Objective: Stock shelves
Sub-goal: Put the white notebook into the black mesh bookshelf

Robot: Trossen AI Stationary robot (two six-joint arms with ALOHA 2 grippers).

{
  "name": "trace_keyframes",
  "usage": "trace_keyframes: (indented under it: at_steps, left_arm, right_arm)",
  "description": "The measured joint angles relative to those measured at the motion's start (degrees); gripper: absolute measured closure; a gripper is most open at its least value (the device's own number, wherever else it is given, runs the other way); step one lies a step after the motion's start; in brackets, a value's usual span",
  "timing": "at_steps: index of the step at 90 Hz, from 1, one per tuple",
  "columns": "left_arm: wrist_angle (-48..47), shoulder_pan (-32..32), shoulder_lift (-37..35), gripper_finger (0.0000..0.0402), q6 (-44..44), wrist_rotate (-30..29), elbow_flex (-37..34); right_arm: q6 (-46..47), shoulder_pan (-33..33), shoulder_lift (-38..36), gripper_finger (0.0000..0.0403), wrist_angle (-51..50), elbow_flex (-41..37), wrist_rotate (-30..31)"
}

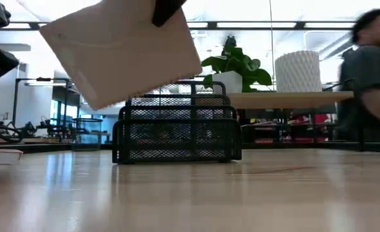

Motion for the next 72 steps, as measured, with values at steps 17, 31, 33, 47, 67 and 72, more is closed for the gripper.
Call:
trace_keyframes:
  at_steps: [17, 31, 33, 47, 67, 72]
  left_arm:
    - [0.55, 0.00, 0.49, 0.0402, 0.00, -0.78, -0.03]
    - [0.65, 0.00, 0.49, 0.0402, 0.00, -1.57, -0.04]
    - [0.70, 0.00, 0.49, 0.0402, 0.00, -1.58, -0.04]
    - [0.70, 0.00, 0.49, 0.0402, 0.00, -1.71, -0.04]
    - [0.69, 0.00, 0.49, 0.0402, 0.00, -1.71, -0.04]
    - [0.70, 0.00, 0.49, 0.0402, 0.00, -1.71, -0.04]
  right_arm:
    - [-0.25, -2.50, -1.42, 0.0394, -1.46, -0.45, -0.96]
    - [-1.03, -5.19, -1.65, 0.0394, -1.56, -0.63, -9.16]
    - [-1.14, -5.54, -1.64, 0.0394, -1.58, -0.65, -9.72]
    - [-1.09, -7.29, -1.65, 0.0394, -1.39, -1.27, -10.10]
    - [2.38, -8.27, -1.62, 0.0394, -1.30, -3.44, -9.84]
    - [4.13, -8.27, -1.62, 0.0394, -0.85, -4.22, -9.70]
